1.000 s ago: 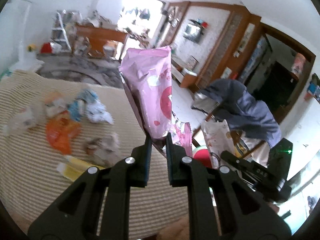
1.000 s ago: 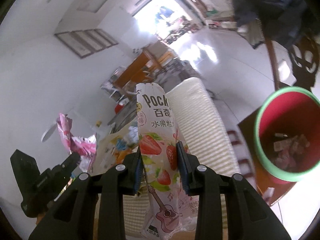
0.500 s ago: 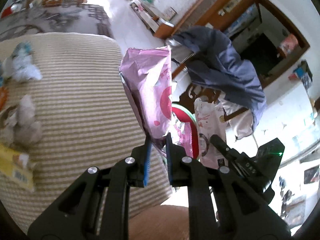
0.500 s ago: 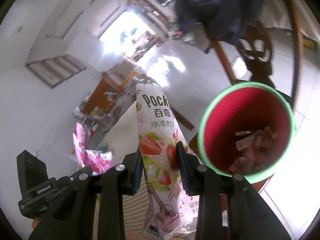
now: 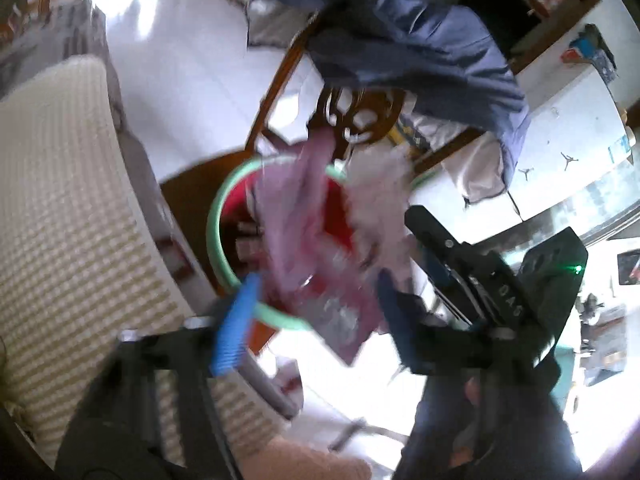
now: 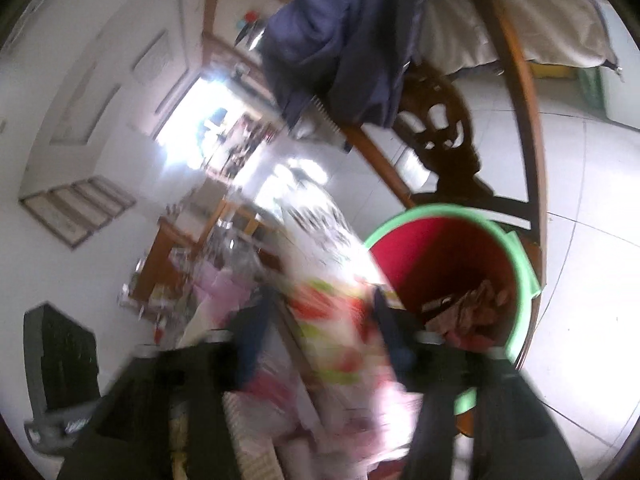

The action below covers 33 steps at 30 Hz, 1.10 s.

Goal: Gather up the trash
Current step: 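Open both tools over the red bucket to drop both wrappers, then move both tools back over the trash on the bed cover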

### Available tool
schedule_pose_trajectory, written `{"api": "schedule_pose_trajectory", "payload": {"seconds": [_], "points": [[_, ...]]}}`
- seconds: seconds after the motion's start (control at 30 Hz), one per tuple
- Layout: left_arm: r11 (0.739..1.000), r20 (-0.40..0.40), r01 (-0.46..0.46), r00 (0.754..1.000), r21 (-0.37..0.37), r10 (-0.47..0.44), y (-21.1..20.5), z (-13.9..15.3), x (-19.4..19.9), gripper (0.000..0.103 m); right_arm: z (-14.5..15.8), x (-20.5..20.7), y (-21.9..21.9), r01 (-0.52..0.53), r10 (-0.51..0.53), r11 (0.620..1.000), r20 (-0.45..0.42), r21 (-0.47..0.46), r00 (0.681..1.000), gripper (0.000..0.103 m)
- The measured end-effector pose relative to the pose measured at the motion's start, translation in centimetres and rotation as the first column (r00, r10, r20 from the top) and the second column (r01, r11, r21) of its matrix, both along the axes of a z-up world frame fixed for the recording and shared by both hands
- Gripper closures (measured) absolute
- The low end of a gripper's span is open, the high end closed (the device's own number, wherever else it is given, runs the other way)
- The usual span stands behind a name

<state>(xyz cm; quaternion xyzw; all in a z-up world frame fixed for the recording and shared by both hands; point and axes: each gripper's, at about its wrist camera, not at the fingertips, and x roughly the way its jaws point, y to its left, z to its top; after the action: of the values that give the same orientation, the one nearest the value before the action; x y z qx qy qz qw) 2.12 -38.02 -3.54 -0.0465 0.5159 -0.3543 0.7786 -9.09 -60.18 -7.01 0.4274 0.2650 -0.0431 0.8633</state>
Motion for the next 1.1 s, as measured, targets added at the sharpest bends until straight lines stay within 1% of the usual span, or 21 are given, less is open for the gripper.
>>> {"api": "schedule_pose_trajectory", "payload": {"seconds": [0.1, 0.17, 0.27, 0.33, 0.43, 0.5, 0.53, 0.6, 0.67, 0.7, 0.77, 0.83, 0.87, 0.9, 0.93, 0.97, 1.0, 1.03, 1.07, 1.1], "points": [[1.000, 0.068, -0.013, 0.998, 0.025, 0.011, 0.6, 0.5, -0.6, 0.043, 0.6, -0.2, 0.4, -0.015, 0.014, 0.998, -0.008, -0.055, 1.000, 0.044], [0.998, 0.095, -0.055, 0.994, 0.037, 0.051, 2.1, 0.7, -0.8, 0.043, 0.8, -0.3, 0.9, -0.034, 0.033, 0.998, -0.010, -0.060, 0.999, 0.044], [0.990, 0.072, -0.140, 0.988, -0.007, 0.140, 5.1, 0.9, -0.6, 0.043, 1.4, 0.0, 2.7, -0.090, 0.090, 0.994, -0.009, -0.067, 0.996, 0.044], [0.979, 0.060, -0.204, 0.977, -0.022, 0.205, 7.4, 1.1, -0.6, 0.043, 2.2, 0.4, 4.4, -0.143, 0.143, 0.986, -0.007, -0.082, 0.990, 0.044], [0.959, 0.073, -0.280, 0.957, -0.039, 0.282, 10.8, 1.7, -1.0, 0.043, 3.8, 0.9, 7.1, -0.218, 0.220, 0.969, 0.007, -0.113, 0.975, 0.042], [0.941, 0.078, -0.334, 0.938, -0.052, 0.337, 13.4, 2.1, -1.5, 0.043, 4.8, 1.2, 9.3, -0.275, 0.280, 0.952, 0.017, -0.133, 0.960, 0.039], [0.926, 0.079, -0.372, 0.923, -0.060, 0.376, 15.5, 2.2, -1.9, 0.043, 5.4, 1.3, 10.7, -0.309, 0.315, 0.940, 0.020, -0.143, 0.949, 0.039], [0.906, 0.078, -0.417, 0.903, -0.070, 0.422, 17.8, 2.3, -2.4, 0.042, 6.3, 1.6, 13.6, -0.381, 0.390, 0.910, 0.023, -0.164, 0.921, 0.037], [0.875, 0.080, -0.479, 0.872, -0.071, 0.483, 21.4, 2.1, -3.3, 0.042, 7.1, 1.8, 16.8, -0.452, 0.463, 0.869, 0.012, -0.201, 0.886, 0.036], [0.864, 0.082, -0.498, 0.861, -0.066, 0.502, 22.5, 1.9, -3.6, 0.042, 7.3, 1.9, 17.8, -0.473, 0.486, 0.852, 0.001, -0.222, 0.874, 0.036], [0.830, 0.088, -0.557, 0.825, -0.042, 0.558, 26.0, 1.5, -4.4, 0.042, 8.1, 1.9, 20.9, -0.518, 0.533, 0.801, -0.038, -0.301, 0.845, 0.036], [0.783, 0.092, -0.622, 0.778, -0.021, 0.621, 30.2, 0.9, -5.1, 0.042, 8.3, 1.8, 22.6, -0.543, 0.559, 0.772, -0.054, -0.331, 0.827, 0.035], [0.764, 0.096, -0.646, 0.759, -0.014, 0.644, 31.7, 0.8, -5.3, 0.042, 8.3, 1.9, 23.3, -0.553, 0.568, 0.764, -0.060, -0.333, 0.821, 0.033], [0.730, 0.105, -0.684, 0.726, 0.000, 0.680, 34.2, 0.8, -5.5, 0.042, 8.2, 1.9, 24.2, -0.567, 0.579, 0.753, -0.072, -0.335, 0.812, 0.032], [0.703, 0.116, -0.711, 0.700, 0.017, 0.705, 36.2, 0.8, -5.4, 0.038, 7.9, 1.9, 24.7, -0.575, 0.585, 0.746, -0.082, -0.336, 0.807, 0.032], [0.685, 0.131, -0.728, 0.683, 0.037, 0.719, 37.6, 0.9, -5.5, 0.034, 7.6, 2.1, 25.5, -0.591, 0.595, 0.734, -0.102, -0.335, 0.797, 0.032], [0.653, 0.171, -0.752, 0.657, 0.086, 0.734, 39.7, 1.1, -5.4, 0.032, 7.1, 2.3, 26.3, -0.607, 0.605, 0.722, -0.123, -0.332, 0.787, 0.032], [0.630, 0.206, -0.767, 0.640, 0.121, 0.740, 41.0, 1.3, -5.4, 0.032, 6.9, 2.4, 26.7, -0.617, 0.610, 0.714, -0.138, -0.332, 0.780, 0.032], [0.600, 0.254, -0.782, 0.623, 0.167, 0.740, 42.4, 1.6, -5.3, 0.032, 6.7, 2.6, 27.2, -0.626, 0.615, 0.705, -0.153, -0.333, 0.773, 0.032], [0.568, 0.304, -0.786, 0.618, 0.243, 0.725, 43.8, 1.6, -4.8, 0.030, 6.5, 2.8, 27.6, -0.634, 0.619, 0.697, -0.166, -0.335, 0.768, 0.032]]}}
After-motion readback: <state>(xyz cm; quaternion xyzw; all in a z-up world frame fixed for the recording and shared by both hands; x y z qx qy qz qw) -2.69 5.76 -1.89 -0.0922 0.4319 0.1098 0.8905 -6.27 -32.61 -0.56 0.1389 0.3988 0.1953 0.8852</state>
